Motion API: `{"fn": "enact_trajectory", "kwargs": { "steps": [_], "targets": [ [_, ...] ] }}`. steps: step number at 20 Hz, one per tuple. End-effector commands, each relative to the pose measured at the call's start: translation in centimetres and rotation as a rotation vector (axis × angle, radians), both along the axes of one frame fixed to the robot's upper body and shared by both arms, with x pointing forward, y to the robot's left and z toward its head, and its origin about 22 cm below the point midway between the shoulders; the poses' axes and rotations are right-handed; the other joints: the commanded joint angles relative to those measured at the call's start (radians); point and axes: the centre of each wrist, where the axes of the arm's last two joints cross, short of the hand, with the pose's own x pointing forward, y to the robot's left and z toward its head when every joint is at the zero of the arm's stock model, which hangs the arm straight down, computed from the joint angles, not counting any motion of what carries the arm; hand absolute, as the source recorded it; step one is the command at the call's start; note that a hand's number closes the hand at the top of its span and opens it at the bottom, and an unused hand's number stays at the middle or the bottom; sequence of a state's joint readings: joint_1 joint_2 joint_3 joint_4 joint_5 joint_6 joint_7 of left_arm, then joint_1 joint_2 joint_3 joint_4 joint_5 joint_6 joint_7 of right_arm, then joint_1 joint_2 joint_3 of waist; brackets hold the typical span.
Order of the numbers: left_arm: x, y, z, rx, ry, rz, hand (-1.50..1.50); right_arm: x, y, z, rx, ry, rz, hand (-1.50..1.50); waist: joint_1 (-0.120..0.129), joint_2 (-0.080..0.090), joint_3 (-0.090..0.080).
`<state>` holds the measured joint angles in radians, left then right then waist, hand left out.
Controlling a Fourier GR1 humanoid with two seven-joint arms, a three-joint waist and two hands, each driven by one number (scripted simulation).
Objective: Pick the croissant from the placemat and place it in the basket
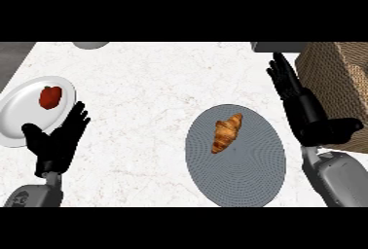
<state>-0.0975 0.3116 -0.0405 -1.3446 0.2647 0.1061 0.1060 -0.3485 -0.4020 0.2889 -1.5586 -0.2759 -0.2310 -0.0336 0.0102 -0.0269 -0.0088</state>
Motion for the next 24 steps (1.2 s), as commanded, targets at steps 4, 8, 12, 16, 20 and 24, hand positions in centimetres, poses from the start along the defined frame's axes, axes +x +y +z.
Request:
{"fn": "enact_trajectory", "kwargs": {
  "steps": [4, 8, 12, 16, 20, 24],
  "targets": [
    [1.5, -0.3, 5.4, 0.167, -0.245, -0.185, 0.0, -0.9, -3.0, -2.6, 0.007, 0.037, -0.374, 1.5, -0.027, 0.018, 0.01],
    [1.8, -2.1, 7.3, 0.193, -0.345, -0.348, 0.0, -1.1, 5.0, -3.3, -0.107, -0.17, -0.284, 1.5, 0.011, 0.024, 0.008],
    [2.2, -3.1, 6.6, 0.187, -0.352, -0.374, 0.0, -1.0, 12.8, -7.3, -0.143, -0.153, -0.427, -1.5, 0.024, 0.032, 0.006],
    [2.7, -4.5, 7.0, 0.182, -0.371, -0.366, 0.0, 1.4, 14.2, -8.1, -0.252, -0.068, -0.615, -1.5, 0.01, 0.027, 0.004],
    [1.8, -3.6, 6.6, 0.188, -0.326, -0.347, 0.0, 4.1, 9.8, -8.5, -0.433, 0.003, -0.774, -1.5, -0.018, 0.005, -0.003],
    [1.6, -1.8, 6.6, 0.217, -0.32, -0.312, 0.0, 6.1, 7.1, -7.6, -0.632, 0.096, -0.816, -1.5, -0.043, -0.011, -0.008]
  ]
}}
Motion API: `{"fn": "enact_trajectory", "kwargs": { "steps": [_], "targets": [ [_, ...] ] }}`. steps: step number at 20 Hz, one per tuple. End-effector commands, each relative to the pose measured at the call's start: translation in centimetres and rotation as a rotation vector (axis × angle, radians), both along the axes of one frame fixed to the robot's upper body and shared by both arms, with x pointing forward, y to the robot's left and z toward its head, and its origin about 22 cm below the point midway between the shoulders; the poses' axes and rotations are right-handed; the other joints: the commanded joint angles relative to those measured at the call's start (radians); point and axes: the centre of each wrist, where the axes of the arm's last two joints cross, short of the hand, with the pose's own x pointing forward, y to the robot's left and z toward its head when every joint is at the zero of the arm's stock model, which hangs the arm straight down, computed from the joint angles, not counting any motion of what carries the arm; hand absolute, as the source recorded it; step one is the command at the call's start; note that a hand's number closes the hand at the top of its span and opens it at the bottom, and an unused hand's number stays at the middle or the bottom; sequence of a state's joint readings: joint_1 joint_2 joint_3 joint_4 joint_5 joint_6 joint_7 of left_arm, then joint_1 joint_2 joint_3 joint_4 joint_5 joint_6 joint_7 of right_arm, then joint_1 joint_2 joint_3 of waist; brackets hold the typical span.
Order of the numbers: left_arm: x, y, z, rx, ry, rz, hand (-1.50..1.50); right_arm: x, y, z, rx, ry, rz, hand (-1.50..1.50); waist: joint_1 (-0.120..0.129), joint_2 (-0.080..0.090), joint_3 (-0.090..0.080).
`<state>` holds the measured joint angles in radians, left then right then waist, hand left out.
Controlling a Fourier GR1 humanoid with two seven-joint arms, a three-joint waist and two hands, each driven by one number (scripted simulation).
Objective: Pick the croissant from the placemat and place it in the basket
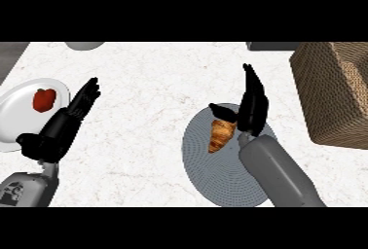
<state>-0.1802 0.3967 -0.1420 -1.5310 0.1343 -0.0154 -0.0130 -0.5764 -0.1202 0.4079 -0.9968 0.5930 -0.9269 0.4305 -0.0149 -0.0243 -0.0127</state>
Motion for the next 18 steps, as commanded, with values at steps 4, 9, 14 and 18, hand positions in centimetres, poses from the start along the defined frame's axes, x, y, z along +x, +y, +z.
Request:
{"fn": "enact_trajectory", "kwargs": {
  "steps": [4, 9, 14, 18],
  "targets": [
    [-0.4, 0.3, -0.2, 0.003, 0.013, 0.02, 0.0, 2.1, -0.8, 0.8, -0.226, 0.4, -0.078, -1.5, -0.024, -0.021, -0.004],
    [-0.6, 1.1, -0.7, 0.0, 0.019, 0.034, 0.0, 2.5, 4.2, 6.3, -0.229, 0.624, -0.015, -1.5, -0.039, -0.022, 0.002],
    [-0.8, 0.9, -1.2, -0.009, 0.021, 0.052, 0.0, 0.8, 8.4, 13.4, -0.23, 0.704, 0.029, -1.5, -0.043, -0.011, 0.008],
    [-1.1, 0.7, -0.6, -0.008, 0.017, 0.056, 0.0, -1.4, 7.1, 15.4, -0.209, 0.708, 0.0, -1.5, -0.054, -0.011, 0.011]
  ]
}}
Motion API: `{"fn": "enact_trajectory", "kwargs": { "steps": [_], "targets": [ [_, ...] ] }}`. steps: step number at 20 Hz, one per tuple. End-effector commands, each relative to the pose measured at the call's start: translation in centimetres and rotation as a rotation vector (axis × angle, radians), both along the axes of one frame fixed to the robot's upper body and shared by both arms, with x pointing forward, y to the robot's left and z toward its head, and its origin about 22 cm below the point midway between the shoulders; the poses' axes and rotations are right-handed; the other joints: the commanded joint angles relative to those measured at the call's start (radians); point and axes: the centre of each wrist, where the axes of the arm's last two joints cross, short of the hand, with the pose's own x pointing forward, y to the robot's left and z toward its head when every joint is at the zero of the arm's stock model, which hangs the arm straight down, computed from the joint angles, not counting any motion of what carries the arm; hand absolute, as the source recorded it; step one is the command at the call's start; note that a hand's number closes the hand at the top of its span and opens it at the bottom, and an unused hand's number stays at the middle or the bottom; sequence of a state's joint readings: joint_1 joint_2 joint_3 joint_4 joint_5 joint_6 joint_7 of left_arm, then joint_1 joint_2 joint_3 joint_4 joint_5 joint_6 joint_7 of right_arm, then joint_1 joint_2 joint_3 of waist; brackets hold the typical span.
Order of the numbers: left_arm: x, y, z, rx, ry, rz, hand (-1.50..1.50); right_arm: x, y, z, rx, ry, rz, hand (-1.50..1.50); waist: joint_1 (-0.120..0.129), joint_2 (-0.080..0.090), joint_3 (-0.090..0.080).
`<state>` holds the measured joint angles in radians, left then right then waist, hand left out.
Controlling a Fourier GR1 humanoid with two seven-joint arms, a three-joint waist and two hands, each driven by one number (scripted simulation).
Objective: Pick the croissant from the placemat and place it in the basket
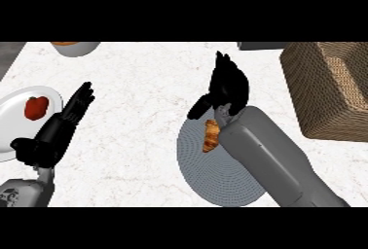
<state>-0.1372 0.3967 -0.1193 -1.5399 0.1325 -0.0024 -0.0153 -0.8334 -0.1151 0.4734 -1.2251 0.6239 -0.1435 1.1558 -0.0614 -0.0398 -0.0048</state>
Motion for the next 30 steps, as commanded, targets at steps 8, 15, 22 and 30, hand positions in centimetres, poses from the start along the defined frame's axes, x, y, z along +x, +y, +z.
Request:
{"fn": "enact_trajectory", "kwargs": {
  "steps": [8, 15, 22, 30],
  "targets": [
    [0.7, 0.4, 1.3, -0.017, -0.023, -0.005, 0.0, -4.8, -1.5, 3.9, -0.031, 0.073, -0.145, -1.5, 0.007, 0.021, 0.003],
    [0.6, -0.1, 0.6, 0.004, -0.04, -0.033, 0.0, -8.2, -2.7, 1.2, 0.025, -0.001, -0.209, -1.5, 0.041, 0.034, 0.004],
    [0.8, -0.2, 1.5, 0.002, -0.056, -0.063, 0.0, -7.7, -4.1, -2.1, -0.046, -0.021, -0.212, -1.5, 0.06, 0.039, 0.004],
    [0.8, 0.3, 0.9, 0.002, -0.04, -0.059, 0.0, -7.7, -6.0, -4.6, -0.057, -0.035, -0.238, -1.5, 0.06, 0.039, 0.005]
  ]
}}
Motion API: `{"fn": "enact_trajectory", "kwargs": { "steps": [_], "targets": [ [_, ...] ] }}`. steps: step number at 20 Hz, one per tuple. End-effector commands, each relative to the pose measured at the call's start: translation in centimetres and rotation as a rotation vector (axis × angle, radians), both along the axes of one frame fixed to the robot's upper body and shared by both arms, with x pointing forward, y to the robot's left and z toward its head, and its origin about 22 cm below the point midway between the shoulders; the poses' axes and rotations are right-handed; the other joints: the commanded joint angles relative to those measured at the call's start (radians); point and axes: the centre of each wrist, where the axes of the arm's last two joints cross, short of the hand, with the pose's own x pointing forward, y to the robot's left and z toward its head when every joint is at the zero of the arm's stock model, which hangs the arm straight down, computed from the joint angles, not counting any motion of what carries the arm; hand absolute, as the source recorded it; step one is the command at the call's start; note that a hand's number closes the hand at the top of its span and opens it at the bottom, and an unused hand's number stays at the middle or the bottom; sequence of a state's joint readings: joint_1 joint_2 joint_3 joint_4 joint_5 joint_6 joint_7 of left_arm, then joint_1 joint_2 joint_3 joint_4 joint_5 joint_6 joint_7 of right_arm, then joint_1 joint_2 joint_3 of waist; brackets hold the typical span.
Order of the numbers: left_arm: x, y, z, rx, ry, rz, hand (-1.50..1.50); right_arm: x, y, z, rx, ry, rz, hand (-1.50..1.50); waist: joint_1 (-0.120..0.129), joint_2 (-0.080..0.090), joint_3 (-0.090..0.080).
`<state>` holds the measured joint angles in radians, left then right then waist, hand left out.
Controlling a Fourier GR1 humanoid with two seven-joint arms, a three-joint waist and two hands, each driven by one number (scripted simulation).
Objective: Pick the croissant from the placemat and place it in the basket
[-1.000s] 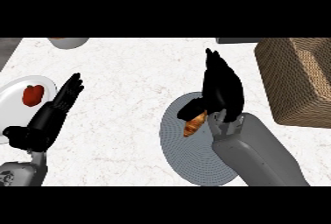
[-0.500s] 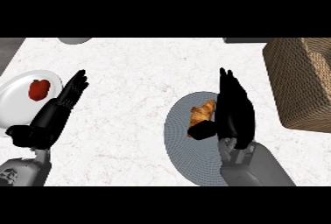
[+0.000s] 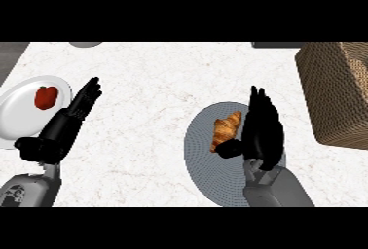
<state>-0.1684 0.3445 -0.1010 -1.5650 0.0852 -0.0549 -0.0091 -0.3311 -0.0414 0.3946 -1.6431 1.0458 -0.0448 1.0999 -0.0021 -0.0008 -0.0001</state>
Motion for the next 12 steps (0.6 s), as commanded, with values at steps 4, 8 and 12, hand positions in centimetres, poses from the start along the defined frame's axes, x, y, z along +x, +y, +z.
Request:
{"fn": "enact_trajectory", "kwargs": {
  "steps": [4, 8, 12],
  "targets": [
    [0.2, 0.3, 0.0, -0.001, -0.014, -0.004, 0.0, 0.6, 0.9, 0.0, 0.034, 0.011, -0.062, -1.5, 0.004, 0.001, 0.0],
    [0.6, 0.3, 0.2, 0.003, 0.013, -0.018, 0.0, -1.6, 1.4, 1.6, 0.066, -0.012, -0.049, -1.5, 0.001, 0.0, 0.0],
    [1.5, -0.1, 0.9, -0.003, -0.011, -0.002, 0.0, -0.1, 3.0, -0.2, 0.041, 0.026, -0.054, -1.5, 0.005, 0.001, 0.0]
  ]
}}
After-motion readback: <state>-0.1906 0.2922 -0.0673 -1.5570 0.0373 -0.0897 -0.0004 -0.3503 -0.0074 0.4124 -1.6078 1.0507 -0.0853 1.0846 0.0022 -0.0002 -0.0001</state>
